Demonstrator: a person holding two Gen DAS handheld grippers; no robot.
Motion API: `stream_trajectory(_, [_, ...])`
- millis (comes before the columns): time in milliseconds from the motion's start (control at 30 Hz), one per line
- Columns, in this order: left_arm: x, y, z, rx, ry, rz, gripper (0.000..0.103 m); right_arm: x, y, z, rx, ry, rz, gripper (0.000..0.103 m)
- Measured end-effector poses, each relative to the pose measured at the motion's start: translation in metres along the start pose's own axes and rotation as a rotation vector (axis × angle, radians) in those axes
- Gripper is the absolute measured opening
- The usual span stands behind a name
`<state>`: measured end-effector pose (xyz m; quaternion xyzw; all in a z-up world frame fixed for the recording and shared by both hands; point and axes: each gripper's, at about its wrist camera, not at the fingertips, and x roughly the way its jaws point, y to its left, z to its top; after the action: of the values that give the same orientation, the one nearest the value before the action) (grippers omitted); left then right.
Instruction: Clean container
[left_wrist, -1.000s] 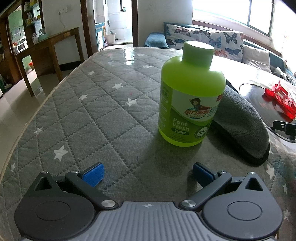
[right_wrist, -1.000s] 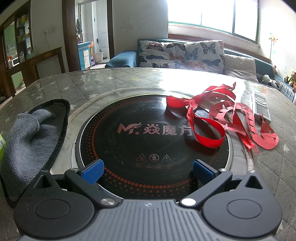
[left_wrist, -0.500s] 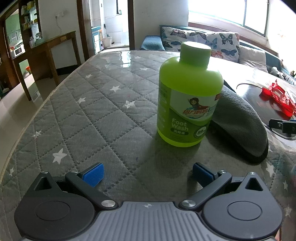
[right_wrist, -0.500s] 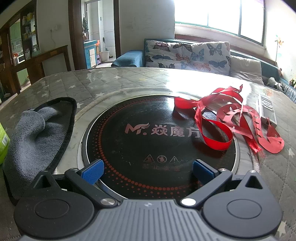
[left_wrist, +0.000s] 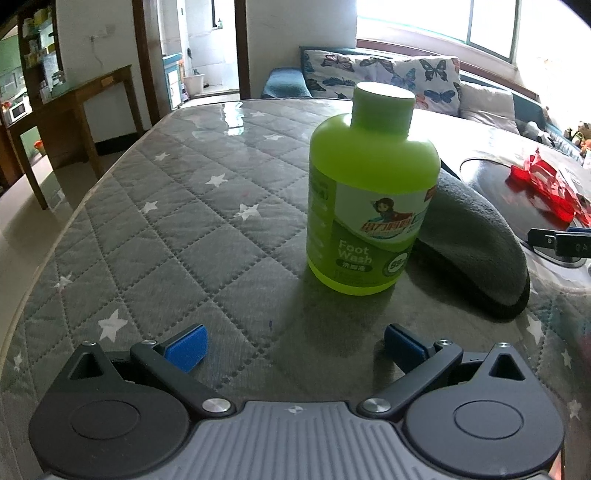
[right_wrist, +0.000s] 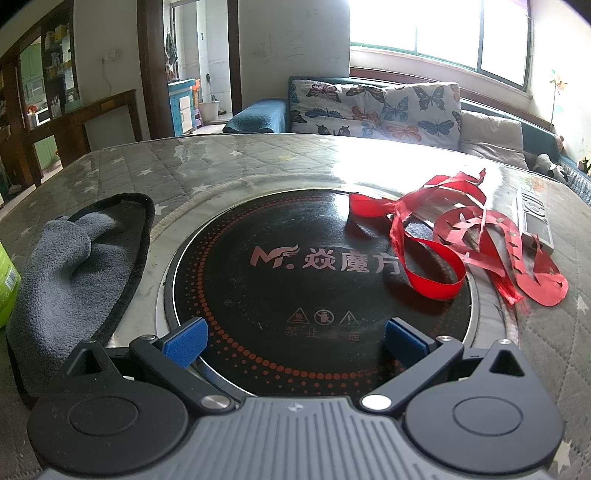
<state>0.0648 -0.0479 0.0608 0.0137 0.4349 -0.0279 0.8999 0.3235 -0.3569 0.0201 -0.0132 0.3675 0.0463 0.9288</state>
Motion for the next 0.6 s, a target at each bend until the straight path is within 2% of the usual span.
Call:
stream_trajectory(400, [0.057,-0.01,0.101,-0.006,0.012,-0.016,0.103,-0.004,0.003,0.0,0.027,0.003,0.018,0.099])
stream_trajectory(600, [0.092,-0.014,0.142,-0.009,0.011,-0.015,0.103,-0.014,0.007,0.01,0.066,-0.02,0.088,0.096])
